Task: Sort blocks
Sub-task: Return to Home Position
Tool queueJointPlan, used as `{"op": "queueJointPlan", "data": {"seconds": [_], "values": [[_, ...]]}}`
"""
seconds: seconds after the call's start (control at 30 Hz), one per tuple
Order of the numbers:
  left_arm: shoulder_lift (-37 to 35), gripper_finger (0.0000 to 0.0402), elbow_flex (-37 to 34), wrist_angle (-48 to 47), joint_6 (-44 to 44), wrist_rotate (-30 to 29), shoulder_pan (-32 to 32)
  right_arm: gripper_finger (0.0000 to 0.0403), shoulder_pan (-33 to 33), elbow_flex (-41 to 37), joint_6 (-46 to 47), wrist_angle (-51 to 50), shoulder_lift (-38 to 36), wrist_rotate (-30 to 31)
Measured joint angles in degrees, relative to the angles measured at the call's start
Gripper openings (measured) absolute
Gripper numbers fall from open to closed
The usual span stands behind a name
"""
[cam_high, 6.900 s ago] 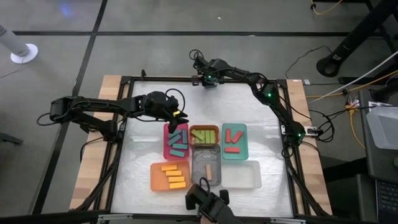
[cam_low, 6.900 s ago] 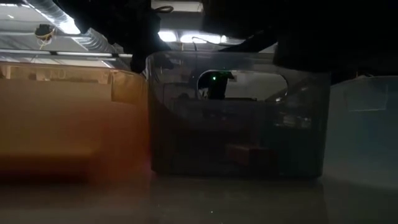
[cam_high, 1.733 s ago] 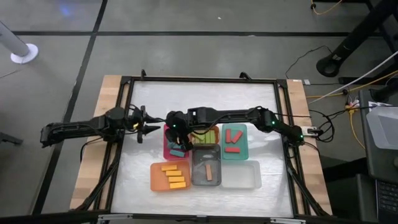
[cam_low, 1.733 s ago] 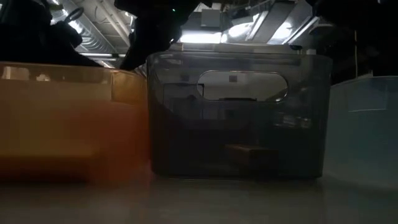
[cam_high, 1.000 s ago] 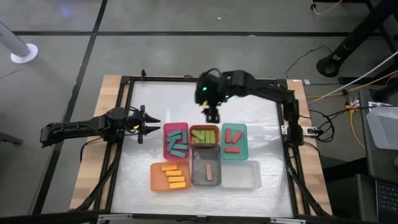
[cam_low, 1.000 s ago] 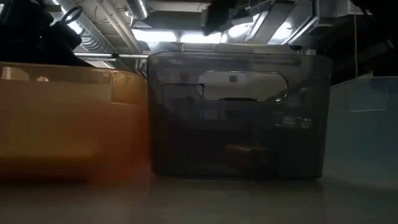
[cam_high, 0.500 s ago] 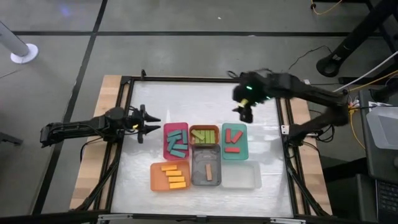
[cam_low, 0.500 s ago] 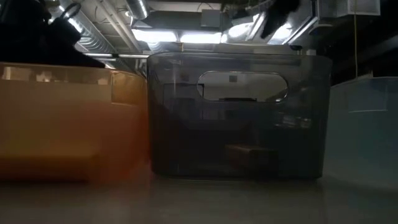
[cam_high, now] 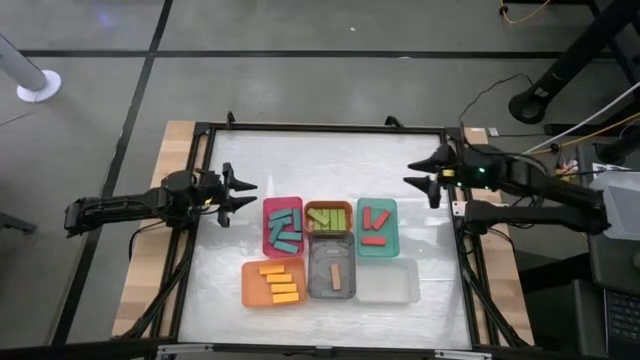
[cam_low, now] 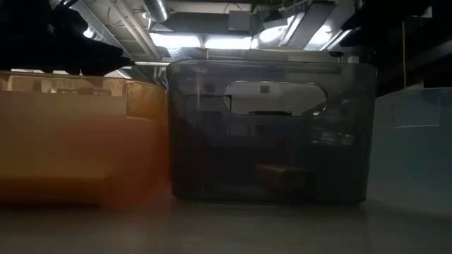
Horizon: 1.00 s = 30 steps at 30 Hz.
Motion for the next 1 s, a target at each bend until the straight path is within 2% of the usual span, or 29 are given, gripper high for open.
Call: {"op": "queueJointPlan", "data": {"seconds": [0.27,0.47,0.8,1.0], "values": [[-4.75,0.0143,0.04,-1.63,1.56,0.18,0.00,0.0225,0.00,-2.58,1.47,-0.10,-11.55,1.69],[-10.79,0.0143,0.07,-8.28,0.26,0.17,0.00,0.0225,0.00,-2.64,1.30,-0.66,-17.55,2.17],[-10.58,0.0143,0.04,-8.19,1.27,0.58,0.00,0.0225,0.00,-2.92,5.42,-6.99,-23.59,8.48],[-10.56,0.0143,0.04,-9.16,1.27,0.57,0.00,0.0225,0.00,-9.77,4.13,-1.45,-26.60,9.70]]}}
